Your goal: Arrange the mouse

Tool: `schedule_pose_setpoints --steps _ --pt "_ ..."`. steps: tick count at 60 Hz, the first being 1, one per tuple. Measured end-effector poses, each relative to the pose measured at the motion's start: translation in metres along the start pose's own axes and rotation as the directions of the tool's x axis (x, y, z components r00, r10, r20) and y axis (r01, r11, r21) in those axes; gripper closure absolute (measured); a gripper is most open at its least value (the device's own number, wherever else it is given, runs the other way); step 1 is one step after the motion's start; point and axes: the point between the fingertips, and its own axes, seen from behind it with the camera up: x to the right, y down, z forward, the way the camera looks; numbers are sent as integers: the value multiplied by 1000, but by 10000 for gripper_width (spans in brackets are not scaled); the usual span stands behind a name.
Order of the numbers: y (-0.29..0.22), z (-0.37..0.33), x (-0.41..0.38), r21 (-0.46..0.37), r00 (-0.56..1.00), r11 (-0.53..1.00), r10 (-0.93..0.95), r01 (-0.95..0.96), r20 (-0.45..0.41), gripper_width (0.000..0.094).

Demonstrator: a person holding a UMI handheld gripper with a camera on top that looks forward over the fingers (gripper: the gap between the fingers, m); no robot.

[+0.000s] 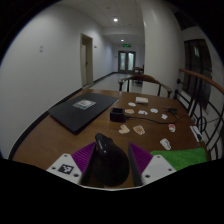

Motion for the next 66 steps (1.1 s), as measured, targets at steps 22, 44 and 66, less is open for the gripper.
schedule_pose_setpoints --steps 22,44,66 --pt "-11 -4 -7 2 998 999 -50 50 50 675" --pt "-79 -166 141 246 986 969 37 4 -161 677" --pt "69 -106 208 3 962 994 104 -107 -253 668"
